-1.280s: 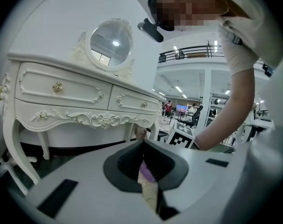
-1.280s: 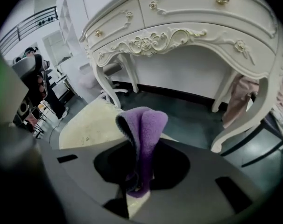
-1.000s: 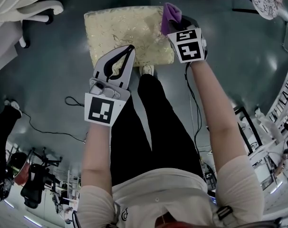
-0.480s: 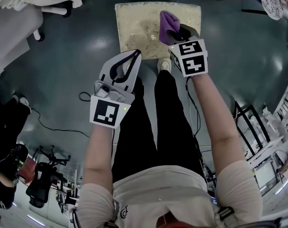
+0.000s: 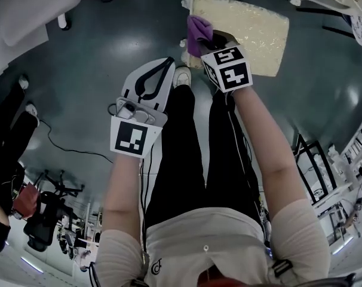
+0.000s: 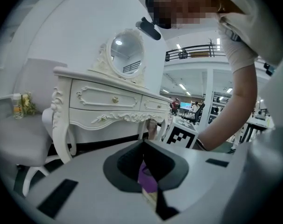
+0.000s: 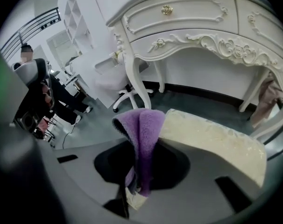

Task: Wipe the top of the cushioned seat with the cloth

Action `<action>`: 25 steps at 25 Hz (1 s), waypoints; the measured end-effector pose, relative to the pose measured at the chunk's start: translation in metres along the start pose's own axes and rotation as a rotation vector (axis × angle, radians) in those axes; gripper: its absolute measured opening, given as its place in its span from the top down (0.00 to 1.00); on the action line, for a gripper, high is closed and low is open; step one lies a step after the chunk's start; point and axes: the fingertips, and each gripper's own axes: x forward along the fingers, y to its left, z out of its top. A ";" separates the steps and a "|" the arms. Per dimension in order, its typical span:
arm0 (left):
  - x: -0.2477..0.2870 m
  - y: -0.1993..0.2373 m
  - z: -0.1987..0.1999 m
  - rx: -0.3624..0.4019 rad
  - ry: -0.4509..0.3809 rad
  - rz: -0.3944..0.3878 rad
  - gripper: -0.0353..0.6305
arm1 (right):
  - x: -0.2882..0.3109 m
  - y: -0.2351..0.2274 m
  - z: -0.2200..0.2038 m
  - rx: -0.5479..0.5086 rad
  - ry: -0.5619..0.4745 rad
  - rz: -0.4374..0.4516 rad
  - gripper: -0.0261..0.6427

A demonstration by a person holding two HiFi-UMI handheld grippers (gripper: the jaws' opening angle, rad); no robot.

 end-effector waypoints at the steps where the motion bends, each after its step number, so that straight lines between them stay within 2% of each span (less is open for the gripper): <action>1: -0.004 0.004 -0.002 -0.007 -0.002 0.007 0.93 | 0.006 0.003 0.000 0.008 0.008 0.002 0.84; 8: -0.006 0.014 -0.020 -0.052 0.009 0.044 0.93 | 0.024 -0.008 -0.007 -0.029 0.074 -0.024 0.84; 16: 0.016 -0.007 -0.014 -0.061 -0.009 0.055 0.93 | 0.011 -0.033 -0.018 -0.071 0.095 -0.009 0.84; 22: 0.041 -0.043 -0.007 -0.002 0.008 0.014 0.93 | -0.006 -0.062 -0.034 -0.067 0.098 -0.025 0.84; 25: 0.051 -0.058 -0.009 0.005 0.016 0.000 0.93 | -0.017 -0.081 -0.044 -0.051 0.101 -0.041 0.84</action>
